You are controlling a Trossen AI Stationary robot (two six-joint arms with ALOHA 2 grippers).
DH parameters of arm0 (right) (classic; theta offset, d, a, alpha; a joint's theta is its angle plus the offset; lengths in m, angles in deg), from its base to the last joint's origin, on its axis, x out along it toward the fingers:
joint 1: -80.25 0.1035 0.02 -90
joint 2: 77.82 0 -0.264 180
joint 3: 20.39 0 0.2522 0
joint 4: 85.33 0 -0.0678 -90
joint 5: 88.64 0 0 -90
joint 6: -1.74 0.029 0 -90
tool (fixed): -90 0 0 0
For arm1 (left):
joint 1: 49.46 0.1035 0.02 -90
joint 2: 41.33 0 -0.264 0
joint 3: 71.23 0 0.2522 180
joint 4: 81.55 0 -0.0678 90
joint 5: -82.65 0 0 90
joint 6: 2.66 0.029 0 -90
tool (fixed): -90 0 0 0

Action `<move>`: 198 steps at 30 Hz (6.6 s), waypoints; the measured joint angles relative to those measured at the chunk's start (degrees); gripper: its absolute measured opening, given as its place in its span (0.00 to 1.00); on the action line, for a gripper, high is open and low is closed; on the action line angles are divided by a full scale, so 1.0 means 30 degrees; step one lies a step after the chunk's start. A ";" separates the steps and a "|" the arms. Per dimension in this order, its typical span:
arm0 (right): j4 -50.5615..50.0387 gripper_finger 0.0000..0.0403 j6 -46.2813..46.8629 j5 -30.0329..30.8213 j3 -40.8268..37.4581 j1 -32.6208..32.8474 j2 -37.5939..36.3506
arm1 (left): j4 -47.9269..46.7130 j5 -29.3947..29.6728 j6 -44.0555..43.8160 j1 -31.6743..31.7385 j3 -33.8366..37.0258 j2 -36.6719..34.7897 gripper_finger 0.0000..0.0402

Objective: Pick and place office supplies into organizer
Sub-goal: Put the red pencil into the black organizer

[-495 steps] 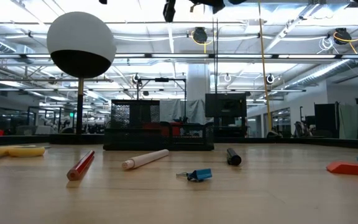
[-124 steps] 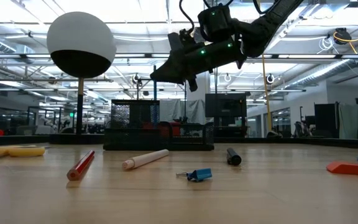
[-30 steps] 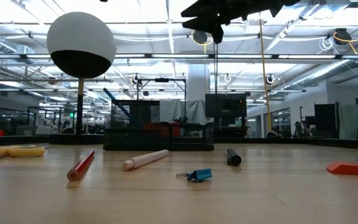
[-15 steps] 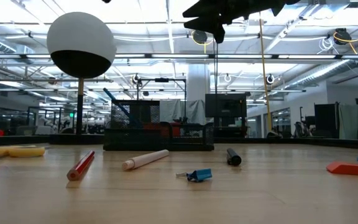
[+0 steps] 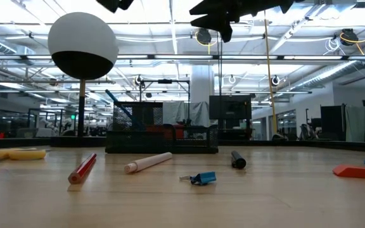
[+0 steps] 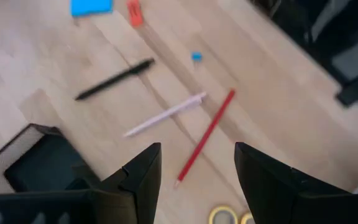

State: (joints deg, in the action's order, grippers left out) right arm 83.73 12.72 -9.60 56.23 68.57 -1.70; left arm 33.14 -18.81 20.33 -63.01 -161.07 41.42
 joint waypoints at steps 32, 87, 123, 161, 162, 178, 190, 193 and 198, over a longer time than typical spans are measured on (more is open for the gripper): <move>-0.0967 0.35 -0.0025 0.0051 0.0005 0.0099 -0.1094 | 0.0687 0.0843 0.4639 -0.1145 0.0036 0.5627 0.49; -0.1630 0.35 -0.0396 -0.0961 0.0005 0.0179 -0.1094 | 0.6851 0.1389 0.4758 -0.2276 0.2521 0.8668 0.49; -0.1672 0.35 -0.0394 -0.0936 0.0005 0.0179 -0.1094 | 0.6078 -0.0203 0.5821 -0.0400 0.2907 0.9941 0.49; -0.1761 0.35 -0.0394 -0.0888 0.0005 0.0172 -0.1094 | 0.6587 0.0384 0.5046 -0.0433 0.2801 0.9853 0.02; -0.1761 0.35 -0.0394 -0.0888 0.0005 0.0172 -0.1094 | 0.6413 0.0391 0.5010 -0.0433 0.2665 0.9873 0.02; -0.1757 0.35 -0.0764 -0.0881 -0.0002 0.0164 -0.1086 | 0.2841 0.1597 0.4144 -0.0613 0.1218 0.9478 0.01; -0.1754 0.35 -0.0904 -0.0881 -0.0002 0.0157 -0.1086 | 0.1172 0.1342 0.3107 -0.1194 0.1202 0.8992 0.00; -0.1754 0.35 -0.0904 -0.0881 -0.0002 0.0128 -0.1086 | 0.1165 0.1338 0.2805 -0.1123 0.1192 0.8643 0.00; -0.1769 0.35 -0.0964 -0.0885 -0.0002 0.0033 -0.1086 | 0.1230 0.1338 0.2642 -0.1113 0.1180 0.7611 0.00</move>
State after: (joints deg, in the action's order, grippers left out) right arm 78.42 9.83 -12.25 56.22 68.67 -4.96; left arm 36.83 -14.80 28.25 -66.35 -157.53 64.25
